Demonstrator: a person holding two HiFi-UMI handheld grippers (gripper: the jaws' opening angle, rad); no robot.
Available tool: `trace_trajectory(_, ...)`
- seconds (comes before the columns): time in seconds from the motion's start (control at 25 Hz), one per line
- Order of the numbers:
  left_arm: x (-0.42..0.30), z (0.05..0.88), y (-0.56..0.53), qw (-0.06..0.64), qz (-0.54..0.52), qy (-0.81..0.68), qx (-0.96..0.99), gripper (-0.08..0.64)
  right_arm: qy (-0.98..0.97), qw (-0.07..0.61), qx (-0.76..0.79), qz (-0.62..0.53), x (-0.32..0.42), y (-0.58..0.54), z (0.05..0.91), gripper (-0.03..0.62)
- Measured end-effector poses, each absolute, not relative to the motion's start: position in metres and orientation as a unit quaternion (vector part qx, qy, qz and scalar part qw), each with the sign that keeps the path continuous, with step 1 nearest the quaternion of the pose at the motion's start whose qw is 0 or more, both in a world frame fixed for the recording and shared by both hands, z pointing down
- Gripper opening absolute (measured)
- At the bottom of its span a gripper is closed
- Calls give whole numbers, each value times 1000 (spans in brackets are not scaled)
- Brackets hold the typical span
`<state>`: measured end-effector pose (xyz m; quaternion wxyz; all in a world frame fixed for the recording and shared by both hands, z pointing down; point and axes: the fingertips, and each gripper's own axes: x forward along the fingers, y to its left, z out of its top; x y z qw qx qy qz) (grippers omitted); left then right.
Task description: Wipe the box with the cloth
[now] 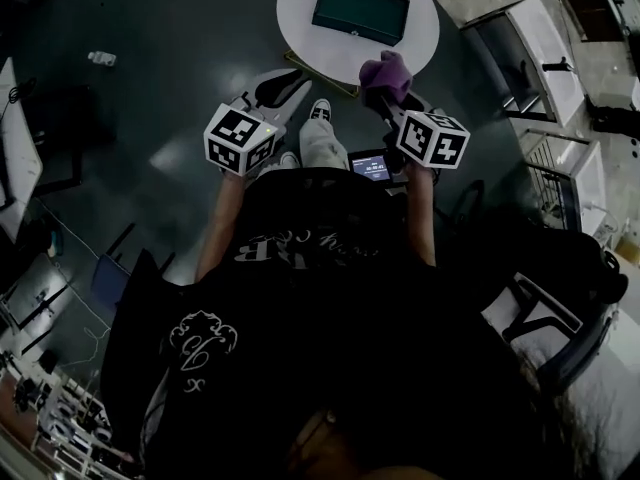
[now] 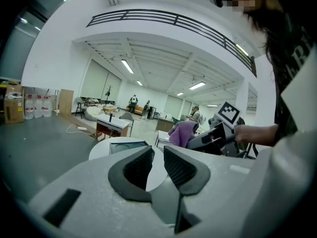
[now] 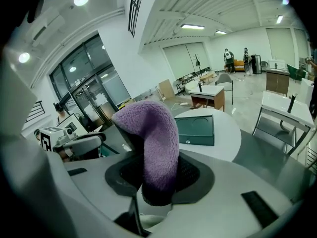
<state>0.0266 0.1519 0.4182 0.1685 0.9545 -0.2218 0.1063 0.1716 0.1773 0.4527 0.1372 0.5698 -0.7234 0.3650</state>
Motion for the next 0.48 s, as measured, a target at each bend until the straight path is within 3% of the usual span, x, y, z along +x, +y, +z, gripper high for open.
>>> trace_trajectory(0.48,75,419,45,170,137,-237,947,72,-740,197,536,355,225,44,472,110)
